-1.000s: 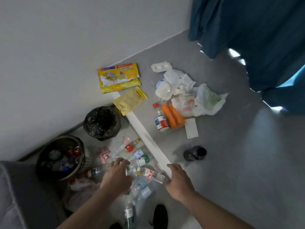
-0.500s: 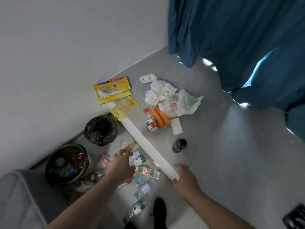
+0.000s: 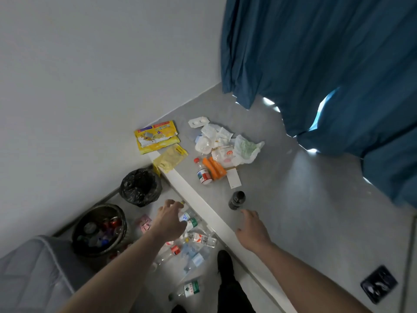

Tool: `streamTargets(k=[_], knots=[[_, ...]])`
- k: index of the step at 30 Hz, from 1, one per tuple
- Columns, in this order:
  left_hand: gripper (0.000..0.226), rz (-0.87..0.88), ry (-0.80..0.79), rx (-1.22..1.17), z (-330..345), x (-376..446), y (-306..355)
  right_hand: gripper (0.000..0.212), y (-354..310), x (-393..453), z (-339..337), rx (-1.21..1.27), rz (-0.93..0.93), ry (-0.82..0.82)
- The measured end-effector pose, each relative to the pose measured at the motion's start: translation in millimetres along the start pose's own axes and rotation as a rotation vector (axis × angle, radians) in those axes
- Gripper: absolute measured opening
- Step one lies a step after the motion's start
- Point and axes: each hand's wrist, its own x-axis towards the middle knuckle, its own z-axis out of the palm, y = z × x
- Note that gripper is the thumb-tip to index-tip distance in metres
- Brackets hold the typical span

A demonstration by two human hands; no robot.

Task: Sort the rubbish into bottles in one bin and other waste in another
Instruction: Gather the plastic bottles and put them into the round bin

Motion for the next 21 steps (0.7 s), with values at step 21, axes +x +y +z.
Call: streamTargets(k=[21], knots=[[0.056,-0.386,-0.181,-0.258,68.9,313.3,89.5,0.035,38.7,229.0,-31.2,-0.251,-0.149,-0.251]])
